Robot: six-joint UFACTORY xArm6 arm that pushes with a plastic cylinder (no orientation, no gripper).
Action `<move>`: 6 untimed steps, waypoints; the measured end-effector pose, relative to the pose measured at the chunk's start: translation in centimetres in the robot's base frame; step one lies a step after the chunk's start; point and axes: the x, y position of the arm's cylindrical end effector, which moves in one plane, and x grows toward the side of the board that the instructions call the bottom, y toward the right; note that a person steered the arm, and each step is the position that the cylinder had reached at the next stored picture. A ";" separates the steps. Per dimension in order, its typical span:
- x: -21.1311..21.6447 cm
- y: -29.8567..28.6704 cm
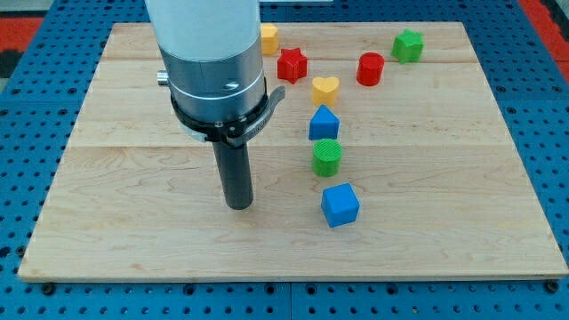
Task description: Point your arm at yellow heart
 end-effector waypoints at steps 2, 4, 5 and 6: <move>-0.9 -0.4; -10.6 0.1; -13.6 0.3; -16.5 2.4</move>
